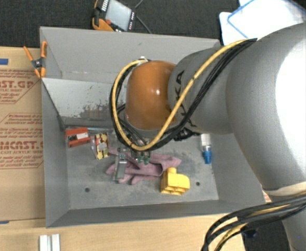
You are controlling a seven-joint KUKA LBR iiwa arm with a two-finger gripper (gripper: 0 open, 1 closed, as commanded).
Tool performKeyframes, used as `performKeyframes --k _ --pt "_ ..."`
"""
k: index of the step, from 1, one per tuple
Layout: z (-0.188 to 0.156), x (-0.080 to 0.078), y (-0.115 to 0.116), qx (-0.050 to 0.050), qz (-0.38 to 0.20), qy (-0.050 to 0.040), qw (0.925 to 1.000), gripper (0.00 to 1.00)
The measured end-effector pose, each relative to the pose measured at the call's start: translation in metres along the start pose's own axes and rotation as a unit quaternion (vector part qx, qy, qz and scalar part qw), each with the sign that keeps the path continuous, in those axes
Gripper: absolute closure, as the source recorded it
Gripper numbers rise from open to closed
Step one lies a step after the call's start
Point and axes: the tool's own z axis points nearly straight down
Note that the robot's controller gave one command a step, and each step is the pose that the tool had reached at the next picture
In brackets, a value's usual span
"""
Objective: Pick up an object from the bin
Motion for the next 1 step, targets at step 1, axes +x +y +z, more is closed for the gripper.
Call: performKeyframes --k 1 --pt "0.0427 0.0238 -0.0865 0.003 0.025 0.0087 0.9996 0.00"
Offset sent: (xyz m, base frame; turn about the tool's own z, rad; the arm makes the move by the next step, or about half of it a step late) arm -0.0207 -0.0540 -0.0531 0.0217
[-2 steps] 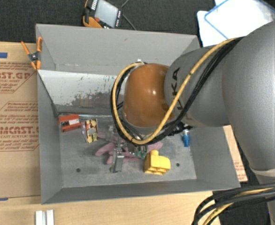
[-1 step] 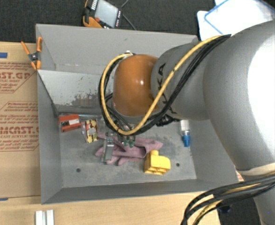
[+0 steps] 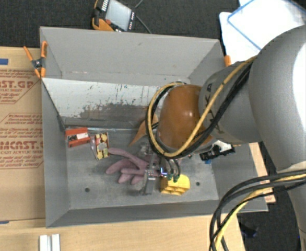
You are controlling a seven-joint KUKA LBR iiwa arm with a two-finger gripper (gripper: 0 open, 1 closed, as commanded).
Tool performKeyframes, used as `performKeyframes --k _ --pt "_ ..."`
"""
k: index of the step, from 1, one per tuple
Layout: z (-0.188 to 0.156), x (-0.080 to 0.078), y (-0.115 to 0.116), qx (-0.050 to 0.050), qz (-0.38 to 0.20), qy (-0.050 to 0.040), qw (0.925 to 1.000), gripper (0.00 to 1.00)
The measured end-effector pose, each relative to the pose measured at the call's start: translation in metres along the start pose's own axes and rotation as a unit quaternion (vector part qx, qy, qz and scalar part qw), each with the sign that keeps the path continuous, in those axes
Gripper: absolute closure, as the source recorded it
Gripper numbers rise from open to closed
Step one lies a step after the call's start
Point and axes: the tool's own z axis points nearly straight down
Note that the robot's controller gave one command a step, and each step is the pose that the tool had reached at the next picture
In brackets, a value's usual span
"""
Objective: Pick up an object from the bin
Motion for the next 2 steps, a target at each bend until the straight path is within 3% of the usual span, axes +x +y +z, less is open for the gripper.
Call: performKeyframes --k 1,2 --pt "0.0101 -0.0036 0.0321 -0.006 -0.015 -0.0106 0.9998 1.00" --pt "0.0100 -0.0036 0.0321 -0.006 -0.015 -0.0106 0.9998 1.00"
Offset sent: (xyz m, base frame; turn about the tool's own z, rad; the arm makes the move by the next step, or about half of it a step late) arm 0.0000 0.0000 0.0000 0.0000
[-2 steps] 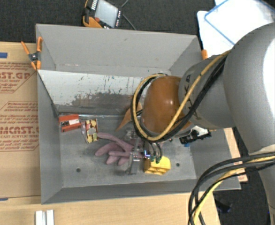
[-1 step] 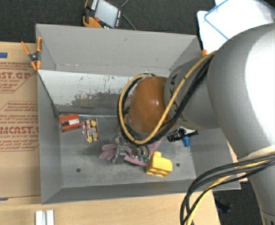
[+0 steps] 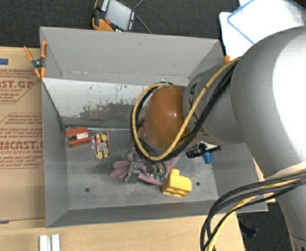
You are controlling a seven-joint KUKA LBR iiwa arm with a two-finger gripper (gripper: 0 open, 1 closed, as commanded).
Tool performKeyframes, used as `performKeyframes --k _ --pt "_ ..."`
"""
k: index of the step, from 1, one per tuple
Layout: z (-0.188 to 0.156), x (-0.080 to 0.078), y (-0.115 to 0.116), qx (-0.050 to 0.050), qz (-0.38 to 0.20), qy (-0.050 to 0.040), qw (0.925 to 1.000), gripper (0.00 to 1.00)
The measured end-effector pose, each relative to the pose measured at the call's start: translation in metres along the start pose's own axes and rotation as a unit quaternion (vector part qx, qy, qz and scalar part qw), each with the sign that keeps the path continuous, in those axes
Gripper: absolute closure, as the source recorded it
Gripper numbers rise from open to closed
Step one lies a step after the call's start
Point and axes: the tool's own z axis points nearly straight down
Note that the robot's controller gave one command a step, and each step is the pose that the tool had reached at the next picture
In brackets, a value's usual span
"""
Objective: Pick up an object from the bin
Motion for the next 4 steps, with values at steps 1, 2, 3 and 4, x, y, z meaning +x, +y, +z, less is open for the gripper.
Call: performKeyframes --k 1,2,3,4 --pt "-0.007 -0.002 -0.001 0.000 0.002 0.0008 1.0000 1.00" --pt "0.009 -0.013 0.023 0.000 -0.051 -0.0007 0.9987 1.00" --pt "-0.096 -0.016 0.008 0.000 -0.026 0.0006 0.9997 1.00" --pt "-0.141 -0.004 0.016 0.000 -0.041 0.0032 0.9992 1.00"
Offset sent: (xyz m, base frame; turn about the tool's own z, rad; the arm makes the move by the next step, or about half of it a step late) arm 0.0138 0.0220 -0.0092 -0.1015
